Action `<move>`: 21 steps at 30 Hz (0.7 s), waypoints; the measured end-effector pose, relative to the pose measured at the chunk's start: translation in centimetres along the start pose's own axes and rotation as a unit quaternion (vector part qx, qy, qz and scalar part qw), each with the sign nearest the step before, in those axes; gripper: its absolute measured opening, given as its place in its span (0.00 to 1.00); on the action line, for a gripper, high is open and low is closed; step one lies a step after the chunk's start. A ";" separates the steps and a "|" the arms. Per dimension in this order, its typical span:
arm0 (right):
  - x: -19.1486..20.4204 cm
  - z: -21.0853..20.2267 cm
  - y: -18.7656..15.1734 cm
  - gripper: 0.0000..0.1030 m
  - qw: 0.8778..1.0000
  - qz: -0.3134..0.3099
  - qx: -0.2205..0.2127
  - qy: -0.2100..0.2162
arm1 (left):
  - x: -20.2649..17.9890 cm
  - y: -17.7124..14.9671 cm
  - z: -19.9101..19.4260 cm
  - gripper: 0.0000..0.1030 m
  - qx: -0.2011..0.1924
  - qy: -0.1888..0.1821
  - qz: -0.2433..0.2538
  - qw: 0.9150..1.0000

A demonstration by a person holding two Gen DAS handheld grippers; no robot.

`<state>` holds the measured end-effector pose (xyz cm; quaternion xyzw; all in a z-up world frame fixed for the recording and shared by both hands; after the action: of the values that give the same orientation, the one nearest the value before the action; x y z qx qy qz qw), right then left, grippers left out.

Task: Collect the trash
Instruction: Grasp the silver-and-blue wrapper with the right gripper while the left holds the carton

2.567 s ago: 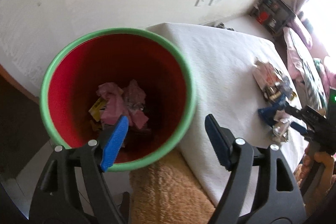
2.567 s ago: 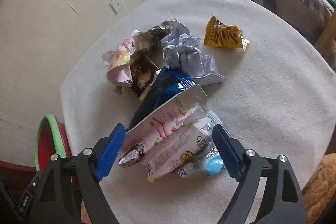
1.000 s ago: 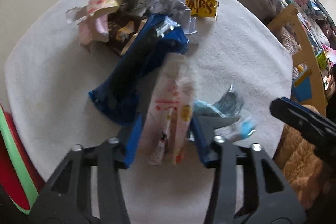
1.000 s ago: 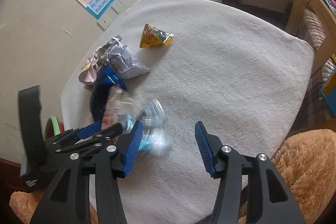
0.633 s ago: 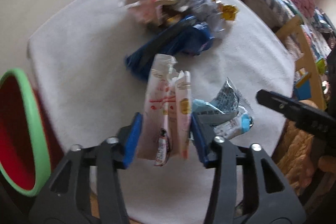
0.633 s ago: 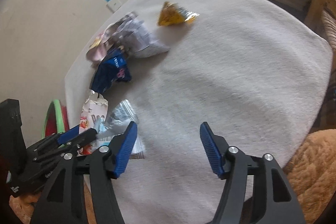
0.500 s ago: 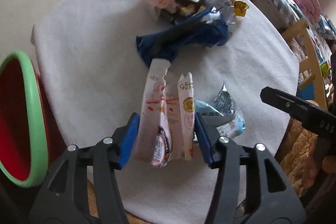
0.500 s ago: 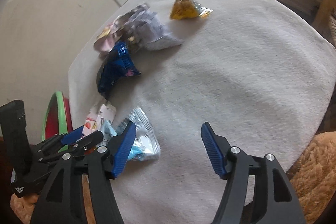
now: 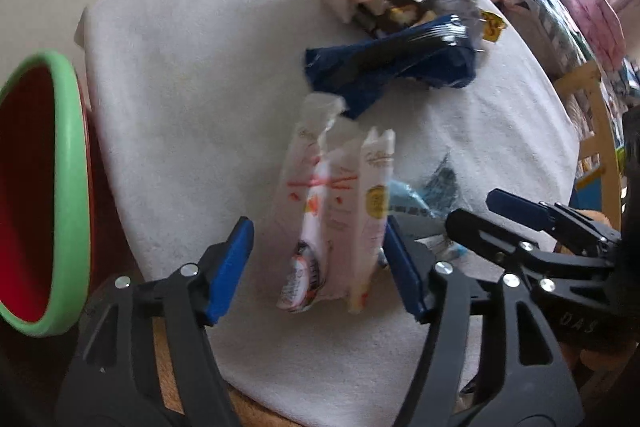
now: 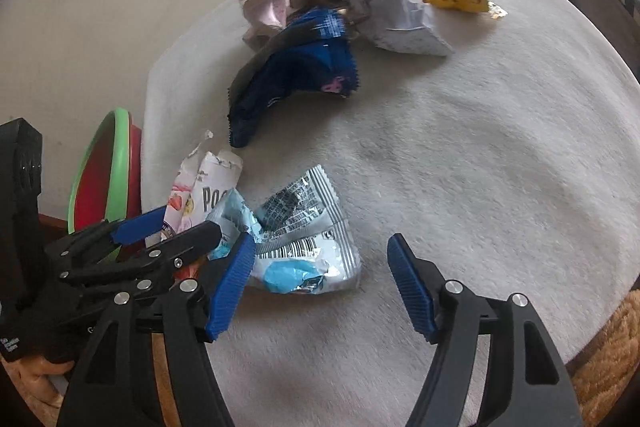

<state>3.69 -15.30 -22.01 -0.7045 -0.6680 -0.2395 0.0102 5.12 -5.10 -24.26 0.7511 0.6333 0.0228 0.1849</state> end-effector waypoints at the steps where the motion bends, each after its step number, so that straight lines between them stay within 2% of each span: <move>1: 0.2 0.2 -0.1 0.63 1.000 -0.003 0.004 0.003 | 0.2 -0.1 0.0 0.61 0.001 -0.001 -0.001 1.000; 3: 0.9 0.6 -0.4 0.55 1.000 -0.004 0.012 0.019 | 0.4 -0.4 0.0 0.62 0.001 0.002 -0.001 1.000; 10: 1.2 1.0 -0.4 0.49 0.999 0.006 0.017 0.039 | 0.5 -0.1 0.0 0.68 -0.003 0.004 -0.006 1.000; 21: -0.1 -1.0 0.3 0.45 0.997 0.034 0.006 0.066 | 1.4 -0.4 -1.1 0.73 -0.010 -0.036 -0.012 0.999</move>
<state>3.71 -15.78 -21.09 -0.7096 -0.6426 -0.2812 0.0667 4.71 -3.49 -23.67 0.7416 0.6353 0.0003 0.2154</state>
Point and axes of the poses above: each gripper's, at about its wrist camera, not at the fingertips, and z roughly the way its jaws point, x to its left, y to its top, the point moved 9 cm from there along z, roughly the way its jaws point, and after that the axes turned 3 degrees about -x, right-handed, at the moved point
